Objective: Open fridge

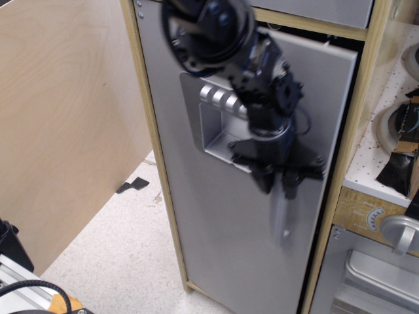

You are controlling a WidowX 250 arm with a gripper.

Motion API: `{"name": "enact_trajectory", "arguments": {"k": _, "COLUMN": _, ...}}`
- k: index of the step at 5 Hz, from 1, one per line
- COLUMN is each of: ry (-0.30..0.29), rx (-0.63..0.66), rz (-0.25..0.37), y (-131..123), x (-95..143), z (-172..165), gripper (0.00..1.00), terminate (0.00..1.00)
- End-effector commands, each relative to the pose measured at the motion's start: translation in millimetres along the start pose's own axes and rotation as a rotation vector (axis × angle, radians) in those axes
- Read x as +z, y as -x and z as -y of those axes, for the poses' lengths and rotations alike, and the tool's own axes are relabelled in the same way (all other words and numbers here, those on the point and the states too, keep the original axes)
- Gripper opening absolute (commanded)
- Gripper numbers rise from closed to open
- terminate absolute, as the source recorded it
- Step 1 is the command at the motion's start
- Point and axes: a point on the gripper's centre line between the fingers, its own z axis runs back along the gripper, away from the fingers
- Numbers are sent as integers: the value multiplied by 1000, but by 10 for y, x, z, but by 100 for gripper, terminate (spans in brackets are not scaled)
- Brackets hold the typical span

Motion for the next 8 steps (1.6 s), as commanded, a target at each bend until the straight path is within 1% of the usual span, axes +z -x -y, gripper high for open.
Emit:
{"name": "enact_trajectory", "arguments": {"k": 1, "ry": 6, "rx": 111, "rz": 39, "y": 390, "x": 182, "z": 169, "gripper": 0, "terminate": 0}}
{"name": "enact_trajectory", "arguments": {"k": 2, "ry": -32, "rx": 125, "rz": -8, "y": 656, "x": 215, "z": 252, "gripper": 100, "terminate": 0}}
{"name": "enact_trajectory", "arguments": {"k": 3, "ry": -21, "rx": 129, "rz": -50, "y": 746, "x": 181, "z": 439, "gripper": 100, "terminate": 0}}
{"name": "enact_trajectory", "arguments": {"k": 4, "ry": 25, "rx": 73, "rz": -41, "y": 710, "x": 87, "z": 702, "gripper": 100, "terminate": 0}}
{"name": "enact_trajectory", "arguments": {"k": 5, "ry": 74, "rx": 12, "rz": -55, "y": 496, "x": 30, "z": 897, "gripper": 100, "terminate": 0}}
{"name": "enact_trajectory", "arguments": {"k": 6, "ry": 83, "rx": -85, "rz": -42, "y": 159, "x": 58, "z": 1056, "gripper": 100, "terminate": 0}}
{"name": "enact_trajectory", "arguments": {"k": 7, "ry": 41, "rx": -163, "rz": 8, "y": -78, "x": 123, "z": 1098, "gripper": 100, "terminate": 0}}
{"name": "enact_trajectory", "arguments": {"k": 8, "ry": 39, "rx": -203, "rz": 17, "y": -180, "x": 161, "z": 1009, "gripper": 100, "terminate": 0}}
